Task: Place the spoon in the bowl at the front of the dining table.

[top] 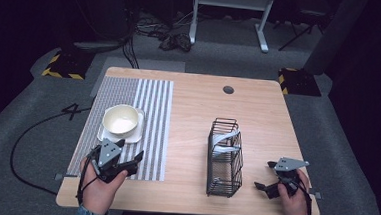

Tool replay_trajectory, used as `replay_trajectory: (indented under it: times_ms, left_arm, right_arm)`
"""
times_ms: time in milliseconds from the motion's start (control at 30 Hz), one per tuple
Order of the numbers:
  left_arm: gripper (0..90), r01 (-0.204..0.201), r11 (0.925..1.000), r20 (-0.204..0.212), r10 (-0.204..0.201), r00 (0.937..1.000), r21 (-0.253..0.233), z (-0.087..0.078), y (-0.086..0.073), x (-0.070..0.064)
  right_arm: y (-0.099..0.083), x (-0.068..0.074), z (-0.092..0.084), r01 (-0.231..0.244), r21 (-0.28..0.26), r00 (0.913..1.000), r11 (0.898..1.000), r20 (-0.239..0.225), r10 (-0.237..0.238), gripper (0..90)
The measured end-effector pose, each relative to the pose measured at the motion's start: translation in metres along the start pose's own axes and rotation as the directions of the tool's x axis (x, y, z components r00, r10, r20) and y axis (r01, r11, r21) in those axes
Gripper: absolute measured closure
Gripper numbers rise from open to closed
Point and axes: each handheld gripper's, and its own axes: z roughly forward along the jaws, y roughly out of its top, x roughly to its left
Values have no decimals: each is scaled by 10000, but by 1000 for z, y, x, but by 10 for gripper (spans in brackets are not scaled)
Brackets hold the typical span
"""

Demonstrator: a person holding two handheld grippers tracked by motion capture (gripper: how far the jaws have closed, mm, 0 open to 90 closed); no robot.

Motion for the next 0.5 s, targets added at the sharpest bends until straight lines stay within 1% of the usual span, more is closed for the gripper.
replay_trajectory:
  times_ms: [133, 267, 500]
  left_arm:
    - [272, -108, 9999, 161, 109, 9998, -15, 3, 4, -4]
    - [271, -265, 9995, 440, 271, 9987, -152, 8, 11, -12]
    - [271, -511, 9983, 841, 534, 9950, -297, 14, 23, -24]
  right_arm:
    - [0, 0, 0, 19, -4, 10000, 10000, 18, -19, 4]
    - [0, 0, 0, 6, -6, 10000, 10000, 16, -6, 4]
    - [0, 0, 0, 5, -4, 10000, 10000, 17, -5, 4]
